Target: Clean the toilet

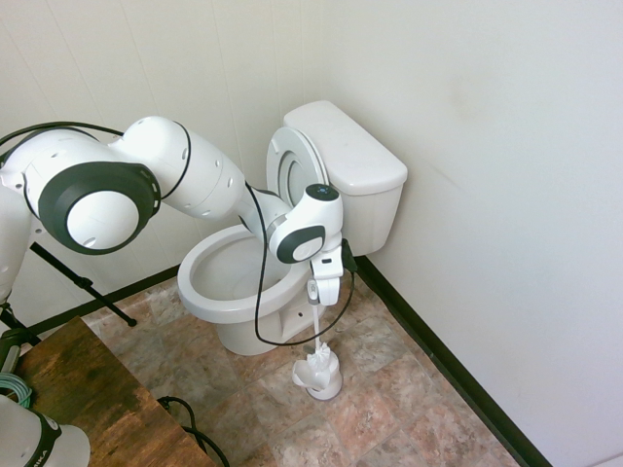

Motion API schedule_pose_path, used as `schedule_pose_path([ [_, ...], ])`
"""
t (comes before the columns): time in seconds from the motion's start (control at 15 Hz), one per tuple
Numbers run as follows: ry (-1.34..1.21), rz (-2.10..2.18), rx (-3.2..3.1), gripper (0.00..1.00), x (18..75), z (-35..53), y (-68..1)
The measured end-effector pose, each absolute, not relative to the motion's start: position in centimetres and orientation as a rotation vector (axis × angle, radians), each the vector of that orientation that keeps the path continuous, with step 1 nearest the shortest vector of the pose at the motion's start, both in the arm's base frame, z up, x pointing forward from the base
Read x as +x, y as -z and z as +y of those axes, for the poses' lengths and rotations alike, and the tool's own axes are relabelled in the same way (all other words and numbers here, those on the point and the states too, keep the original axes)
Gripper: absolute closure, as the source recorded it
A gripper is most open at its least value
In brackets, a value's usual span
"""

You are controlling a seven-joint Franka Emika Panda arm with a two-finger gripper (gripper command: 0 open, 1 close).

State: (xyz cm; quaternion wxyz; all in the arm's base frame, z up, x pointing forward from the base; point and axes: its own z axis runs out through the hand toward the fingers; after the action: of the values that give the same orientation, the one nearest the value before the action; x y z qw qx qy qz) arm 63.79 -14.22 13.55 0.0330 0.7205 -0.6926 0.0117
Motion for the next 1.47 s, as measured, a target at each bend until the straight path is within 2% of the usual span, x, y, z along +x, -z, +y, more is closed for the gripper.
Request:
schedule_pose_path([
  [0.67,0.081,-2.174,2.163,1.00,64.5,-14.1,-8.4],
  [1.47,0.267,-2.244,2.050,1.00,69.7,-19.5,-1.3],
])
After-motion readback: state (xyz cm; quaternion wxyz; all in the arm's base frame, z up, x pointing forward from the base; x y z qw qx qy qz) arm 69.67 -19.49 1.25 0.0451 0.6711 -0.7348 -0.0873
